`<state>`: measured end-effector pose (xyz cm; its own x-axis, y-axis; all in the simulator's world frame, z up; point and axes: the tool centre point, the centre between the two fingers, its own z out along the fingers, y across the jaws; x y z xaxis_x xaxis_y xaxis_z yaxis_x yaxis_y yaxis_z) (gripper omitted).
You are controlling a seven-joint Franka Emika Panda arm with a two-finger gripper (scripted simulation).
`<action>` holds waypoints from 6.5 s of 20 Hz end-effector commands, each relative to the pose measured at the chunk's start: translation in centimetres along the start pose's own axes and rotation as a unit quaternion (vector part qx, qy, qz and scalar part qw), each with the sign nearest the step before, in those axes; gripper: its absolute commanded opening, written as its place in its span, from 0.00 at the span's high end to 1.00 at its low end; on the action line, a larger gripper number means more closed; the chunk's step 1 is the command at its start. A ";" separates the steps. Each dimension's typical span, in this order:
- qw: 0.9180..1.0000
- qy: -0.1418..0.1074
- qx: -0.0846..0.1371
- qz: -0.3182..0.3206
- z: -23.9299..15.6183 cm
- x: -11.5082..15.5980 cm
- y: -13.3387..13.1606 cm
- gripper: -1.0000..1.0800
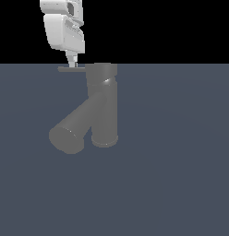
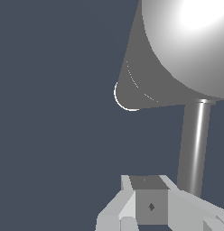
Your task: Turn on the faucet by rotating a designated handle.
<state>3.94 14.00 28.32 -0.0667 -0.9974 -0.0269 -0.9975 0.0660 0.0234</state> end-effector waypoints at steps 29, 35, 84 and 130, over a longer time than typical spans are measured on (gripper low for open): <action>0.999 0.013 0.012 0.045 1.4 -1.4 2.5 1.00; 0.999 0.013 0.012 0.045 1.5 -1.5 4.0 1.00; 0.999 0.013 0.013 0.046 1.6 4.1 14.7 1.00; 0.999 0.014 0.013 0.037 1.1 18.2 12.3 1.00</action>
<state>-10.11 -1.37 27.00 -0.1086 -0.9941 0.0019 -0.9941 0.1086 0.0049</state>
